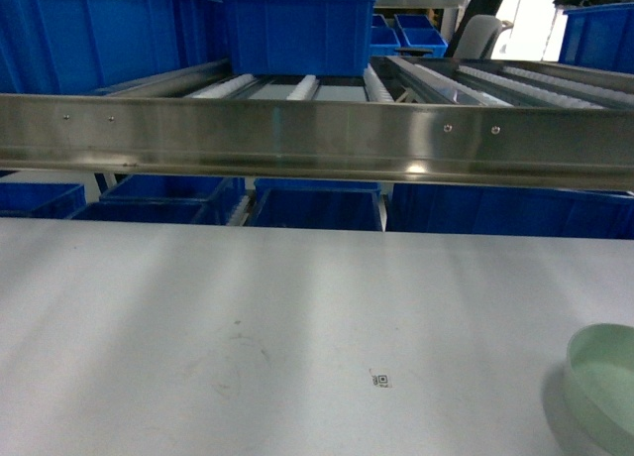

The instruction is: Place green bowl on second shelf with right arm

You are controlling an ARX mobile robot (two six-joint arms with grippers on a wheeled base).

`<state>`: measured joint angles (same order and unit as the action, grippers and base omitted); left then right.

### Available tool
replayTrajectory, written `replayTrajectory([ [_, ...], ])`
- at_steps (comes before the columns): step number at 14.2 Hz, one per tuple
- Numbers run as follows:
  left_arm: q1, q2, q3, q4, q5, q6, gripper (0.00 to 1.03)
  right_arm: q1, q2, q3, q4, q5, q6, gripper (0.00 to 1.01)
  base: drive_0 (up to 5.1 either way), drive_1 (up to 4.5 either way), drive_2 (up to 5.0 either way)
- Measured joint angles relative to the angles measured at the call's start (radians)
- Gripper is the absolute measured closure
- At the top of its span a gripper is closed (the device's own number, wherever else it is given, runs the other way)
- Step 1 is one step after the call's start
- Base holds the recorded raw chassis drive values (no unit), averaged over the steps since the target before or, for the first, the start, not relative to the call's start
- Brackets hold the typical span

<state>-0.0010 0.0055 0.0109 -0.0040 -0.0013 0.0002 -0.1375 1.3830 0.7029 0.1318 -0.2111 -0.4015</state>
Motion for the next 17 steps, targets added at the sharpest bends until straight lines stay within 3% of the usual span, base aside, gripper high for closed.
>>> replayTrajectory([
  [2, 0.0, 0.0, 0.0, 0.0, 0.0, 0.0, 0.05, -0.015, 0.069, 0.068, -0.104, -0.036, -0.03, 0.03, 0.0, 0.0, 0.0],
  [4, 0.0, 0.0, 0.0, 0.0, 0.0, 0.0, 0.05, -0.022, 0.129, 0.073, -0.16, -0.044, -0.102, 0.03, 0.0, 0.0, 0.0],
  [10, 0.0, 0.0, 0.0, 0.0, 0.0, 0.0, 0.05, -0.043, 0.242, -0.012, -0.145, -0.031, -0.252, 0.03, 0.0, 0.0, 0.0],
  [13, 0.0, 0.0, 0.0, 0.0, 0.0, 0.0, 0.05, -0.074, 0.327, -0.011, -0.104, -0.016, -0.293, 0.03, 0.0, 0.0, 0.0],
  [17, 0.0, 0.0, 0.0, 0.0, 0.0, 0.0, 0.05, -0.098, 0.431, 0.052, -0.115, -0.012, -0.298, 0.03, 0.0, 0.0, 0.0],
])
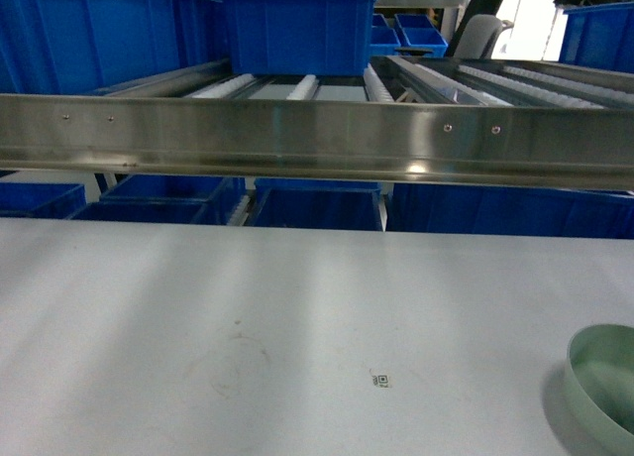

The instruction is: Place green bowl on second shelf with right arm

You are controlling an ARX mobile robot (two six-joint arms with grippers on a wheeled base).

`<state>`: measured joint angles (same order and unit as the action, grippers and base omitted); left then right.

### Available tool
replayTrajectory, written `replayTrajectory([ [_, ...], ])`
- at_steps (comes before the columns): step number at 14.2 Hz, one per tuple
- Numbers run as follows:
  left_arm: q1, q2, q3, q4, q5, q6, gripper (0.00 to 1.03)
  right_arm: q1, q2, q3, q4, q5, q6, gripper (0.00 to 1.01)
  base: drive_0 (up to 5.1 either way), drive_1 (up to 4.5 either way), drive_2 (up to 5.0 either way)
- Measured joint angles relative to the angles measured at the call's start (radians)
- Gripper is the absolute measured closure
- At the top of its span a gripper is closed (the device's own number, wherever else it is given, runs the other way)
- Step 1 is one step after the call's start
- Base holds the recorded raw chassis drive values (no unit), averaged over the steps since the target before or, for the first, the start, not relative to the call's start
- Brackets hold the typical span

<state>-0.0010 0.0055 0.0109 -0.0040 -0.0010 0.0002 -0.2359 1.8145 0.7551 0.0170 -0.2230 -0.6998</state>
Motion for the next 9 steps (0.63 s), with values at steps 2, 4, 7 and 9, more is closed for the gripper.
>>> replayTrajectory([
  [2, 0.0, 0.0, 0.0, 0.0, 0.0, 0.0, 0.05, 0.0, 0.018, 0.019, 0.003, -0.003, 0.005, 0.03, 0.0, 0.0, 0.0],
  [4, 0.0, 0.0, 0.0, 0.0, 0.0, 0.0, 0.05, 0.001, 0.042, 0.031, 0.013, -0.003, 0.012, 0.03, 0.0, 0.0, 0.0],
  [7, 0.0, 0.0, 0.0, 0.0, 0.0, 0.0, 0.05, 0.014, 0.068, 0.031, 0.035, 0.009, 0.022, 0.04, 0.0, 0.0, 0.0],
  [9, 0.0, 0.0, 0.0, 0.0, 0.0, 0.0, 0.05, 0.028, 0.084, 0.031, 0.051, 0.019, 0.03, 0.24, 0.0, 0.0, 0.0],
])
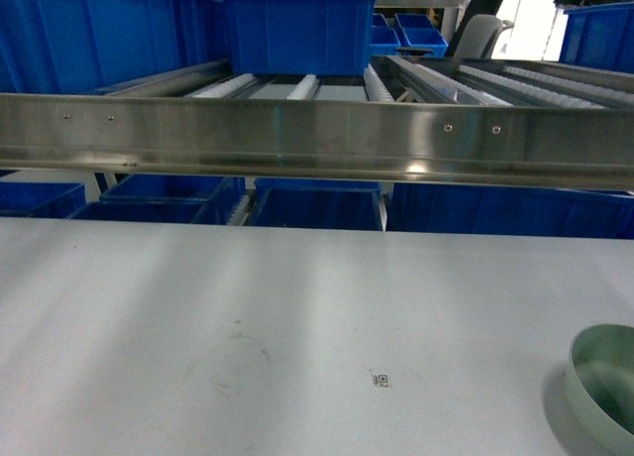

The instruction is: Place green bowl on second shelf with right arm

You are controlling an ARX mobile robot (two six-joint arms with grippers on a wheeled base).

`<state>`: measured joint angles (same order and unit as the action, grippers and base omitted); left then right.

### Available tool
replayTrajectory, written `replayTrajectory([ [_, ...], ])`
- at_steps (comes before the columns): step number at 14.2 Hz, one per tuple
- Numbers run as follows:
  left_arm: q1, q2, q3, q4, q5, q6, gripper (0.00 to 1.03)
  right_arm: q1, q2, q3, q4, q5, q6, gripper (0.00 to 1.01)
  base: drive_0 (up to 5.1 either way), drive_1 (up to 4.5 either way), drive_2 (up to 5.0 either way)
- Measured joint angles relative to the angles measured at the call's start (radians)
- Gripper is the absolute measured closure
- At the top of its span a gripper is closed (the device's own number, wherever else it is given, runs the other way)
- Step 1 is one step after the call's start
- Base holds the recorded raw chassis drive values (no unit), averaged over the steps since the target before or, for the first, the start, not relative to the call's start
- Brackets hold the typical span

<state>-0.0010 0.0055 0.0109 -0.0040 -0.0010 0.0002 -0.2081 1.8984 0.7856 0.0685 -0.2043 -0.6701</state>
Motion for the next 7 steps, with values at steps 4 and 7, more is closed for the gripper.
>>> replayTrajectory([
  [4, 0.0, 0.0, 0.0, 0.0, 0.0, 0.0, 0.05, 0.028, 0.011, -0.02, 0.034, 0.017, 0.026, 0.68, 0.0, 0.0, 0.0],
  [7, 0.0, 0.0, 0.0, 0.0, 0.0, 0.0, 0.05, 0.038, 0.001, -0.047, 0.063, 0.003, 0.05, 0.99, 0.0, 0.0, 0.0],
])
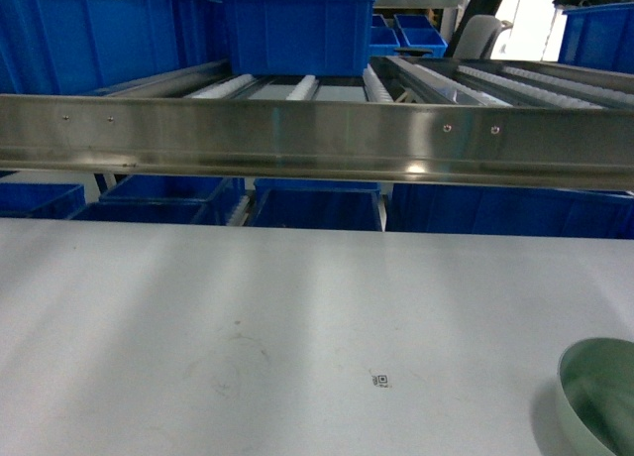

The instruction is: Place green bowl on second shelf with right arm

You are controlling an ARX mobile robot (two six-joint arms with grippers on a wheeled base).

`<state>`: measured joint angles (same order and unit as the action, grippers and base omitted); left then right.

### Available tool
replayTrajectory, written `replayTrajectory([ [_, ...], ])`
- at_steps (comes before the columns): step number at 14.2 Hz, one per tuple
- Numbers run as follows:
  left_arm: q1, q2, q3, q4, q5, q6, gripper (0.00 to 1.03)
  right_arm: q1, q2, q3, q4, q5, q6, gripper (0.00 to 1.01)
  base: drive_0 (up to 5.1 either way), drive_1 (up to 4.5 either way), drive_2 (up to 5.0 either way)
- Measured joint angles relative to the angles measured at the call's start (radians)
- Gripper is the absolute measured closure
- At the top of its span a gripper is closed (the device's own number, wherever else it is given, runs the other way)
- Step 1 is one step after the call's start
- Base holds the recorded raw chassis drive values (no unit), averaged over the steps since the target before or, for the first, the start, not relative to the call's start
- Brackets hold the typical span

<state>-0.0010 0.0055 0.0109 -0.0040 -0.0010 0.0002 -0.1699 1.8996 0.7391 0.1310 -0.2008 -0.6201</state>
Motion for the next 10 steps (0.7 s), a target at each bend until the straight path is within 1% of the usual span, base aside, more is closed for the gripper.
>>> replayTrajectory([
  [2, 0.0, 0.0, 0.0, 0.0, 0.0, 0.0, 0.05, 0.006, -0.012, -0.024, 0.045, -0.001, 0.013, 0.99, 0.0, 0.0, 0.0],
  [3, 0.0, 0.0, 0.0, 0.0, 0.0, 0.0, 0.05, 0.005, -0.018, -0.035, 0.063, -0.003, 0.029, 0.99, 0.0, 0.0, 0.0],
  [6, 0.0, 0.0, 0.0, 0.0, 0.0, 0.0, 0.05, -0.02, -0.119, -0.127, 0.213, -0.039, 0.116, 0.99, 0.0, 0.0, 0.0],
  [7, 0.0, 0.0, 0.0, 0.0, 0.0, 0.0, 0.05, -0.032, -0.181, -0.159, 0.245, -0.063, 0.159, 0.99, 0.0, 0.0, 0.0],
  [8, 0.0, 0.0, 0.0, 0.0, 0.0, 0.0, 0.05, -0.045, -0.254, -0.18, 0.256, -0.089, 0.212, 0.99, 0.0, 0.0, 0.0],
  [9, 0.0, 0.0, 0.0, 0.0, 0.0, 0.0, 0.05, -0.052, -0.34, -0.197, 0.265, -0.107, 0.267, 0.99, 0.0, 0.0, 0.0],
  [10, 0.0, 0.0, 0.0, 0.0, 0.0, 0.0, 0.05, -0.056, -0.453, -0.215, 0.247, -0.127, 0.332, 0.99, 0.0, 0.0, 0.0],
])
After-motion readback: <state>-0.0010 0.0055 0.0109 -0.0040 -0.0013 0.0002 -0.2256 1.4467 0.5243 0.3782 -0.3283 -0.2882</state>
